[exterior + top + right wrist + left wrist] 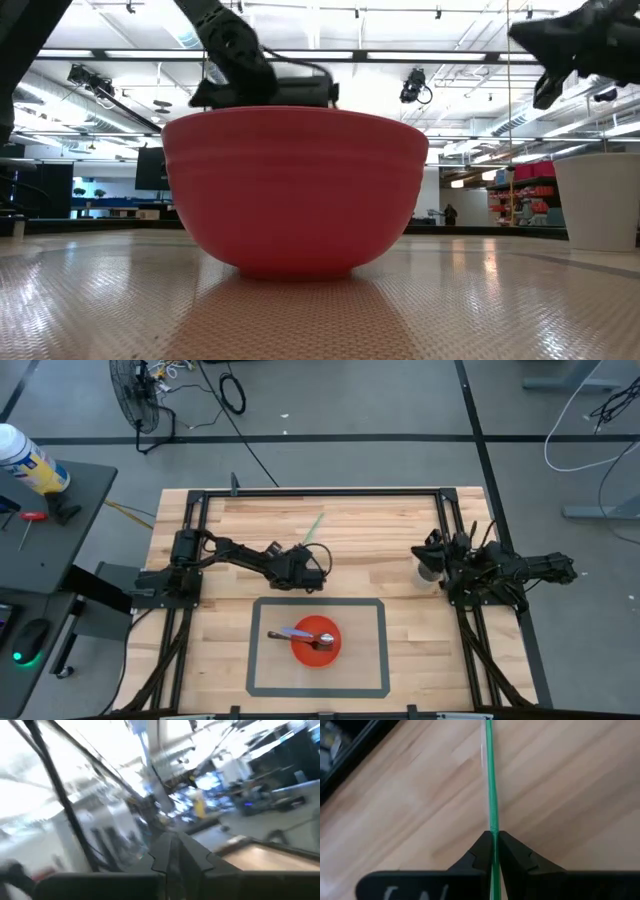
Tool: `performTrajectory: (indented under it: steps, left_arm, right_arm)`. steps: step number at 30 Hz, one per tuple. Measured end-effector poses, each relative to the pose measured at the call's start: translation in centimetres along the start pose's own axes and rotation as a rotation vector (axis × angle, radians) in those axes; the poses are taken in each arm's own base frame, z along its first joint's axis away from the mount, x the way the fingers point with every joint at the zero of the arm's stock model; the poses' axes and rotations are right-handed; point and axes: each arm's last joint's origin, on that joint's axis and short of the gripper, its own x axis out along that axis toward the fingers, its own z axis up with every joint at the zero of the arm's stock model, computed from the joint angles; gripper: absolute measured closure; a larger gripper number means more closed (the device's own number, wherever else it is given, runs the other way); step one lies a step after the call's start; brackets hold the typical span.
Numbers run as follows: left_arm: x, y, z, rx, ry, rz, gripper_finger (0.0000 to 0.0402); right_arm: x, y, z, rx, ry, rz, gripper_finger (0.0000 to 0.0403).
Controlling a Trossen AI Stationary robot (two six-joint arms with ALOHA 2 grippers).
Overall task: Pick & Place Utensil
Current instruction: Put the straw into the cup, then put the white cup to the top right of the orange bowl
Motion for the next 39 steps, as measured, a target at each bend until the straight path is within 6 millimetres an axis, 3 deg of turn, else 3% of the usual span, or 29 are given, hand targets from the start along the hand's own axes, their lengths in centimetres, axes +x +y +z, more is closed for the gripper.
performTrajectory:
  steps: [5,12,18,28,34,39]
  left_arm:
    - [1.3,1.4,-1.2,-0.106,0.064,0.014,0.0371]
    - [1.8,2.8,-2.9,-0.239,0.081,0.042,0.0371]
    - [-0.3,2.9,-2.4,-0.25,0.086,-0.058,0.0371]
    - [-3.4,1.7,-4.0,-0.178,0.084,-0.165,0.0337]
    - [-4.7,0.8,-4.4,-0.119,-0.004,-0.207,0.0322]
    - [-5.0,0.0,-4.0,-0.1,-0.019,-0.296,0.0319]
  right_arm:
    - [0.1,0.5,-0.3,0.126,0.063,0.115,0.0368]
    - [1.1,1.2,-2.1,0.068,0.184,0.099,0.0368]
    - [2.7,2.8,-2.0,-0.027,0.271,0.107,0.0368]
    - [7.1,8.7,0.6,-0.393,0.585,0.033,0.0368]
    - [7.6,11.1,1.3,-0.501,0.728,0.064,0.0366]
    - [6.7,11.2,0.5,-0.546,0.861,0.066,0.0331]
